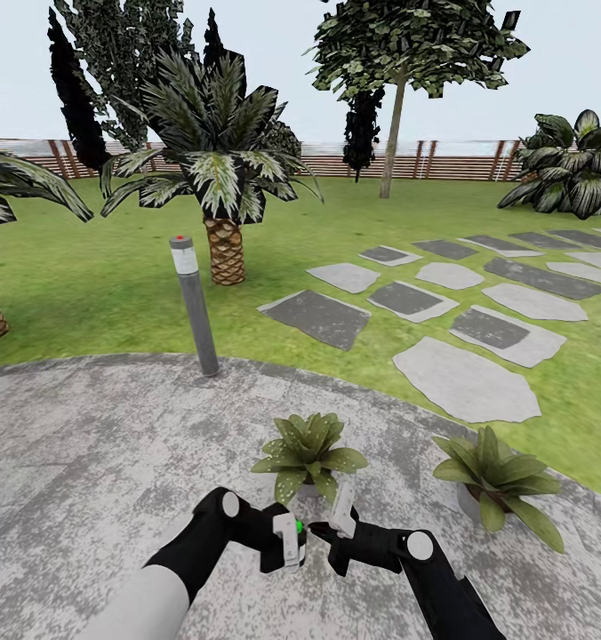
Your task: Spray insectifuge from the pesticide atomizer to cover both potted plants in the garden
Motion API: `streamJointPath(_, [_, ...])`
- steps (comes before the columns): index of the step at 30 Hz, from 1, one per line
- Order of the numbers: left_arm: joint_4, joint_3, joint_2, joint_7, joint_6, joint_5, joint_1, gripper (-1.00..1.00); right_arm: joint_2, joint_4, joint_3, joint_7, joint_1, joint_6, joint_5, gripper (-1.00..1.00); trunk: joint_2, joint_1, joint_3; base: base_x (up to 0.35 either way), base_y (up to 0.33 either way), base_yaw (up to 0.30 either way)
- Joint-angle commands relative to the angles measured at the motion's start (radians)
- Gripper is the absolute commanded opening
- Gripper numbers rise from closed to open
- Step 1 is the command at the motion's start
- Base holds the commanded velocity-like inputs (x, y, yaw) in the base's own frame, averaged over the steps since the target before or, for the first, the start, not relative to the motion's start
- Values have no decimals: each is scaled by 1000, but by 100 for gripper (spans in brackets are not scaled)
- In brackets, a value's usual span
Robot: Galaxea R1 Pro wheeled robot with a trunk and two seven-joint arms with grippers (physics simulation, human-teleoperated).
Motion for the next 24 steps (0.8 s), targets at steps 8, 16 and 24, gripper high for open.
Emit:
streamJointPath(8, [-1,1,-6,-1,-10,-9,0,-100,1,-1,-4,4,0,-5,8,-100,0,0,-1,0,0,0])
streamJointPath(16, [-2,1,-10,-3,-11,-9,0,-100,1,-1,-4,4,0,-5,8,-100,0,0,-1,0,0,0])
streamJointPath(24, [-1,1,-10,-10,-25,-9,0,-100,1,-1,-4,4,0,-5,8,-100,0,0,-1,0,0,0])
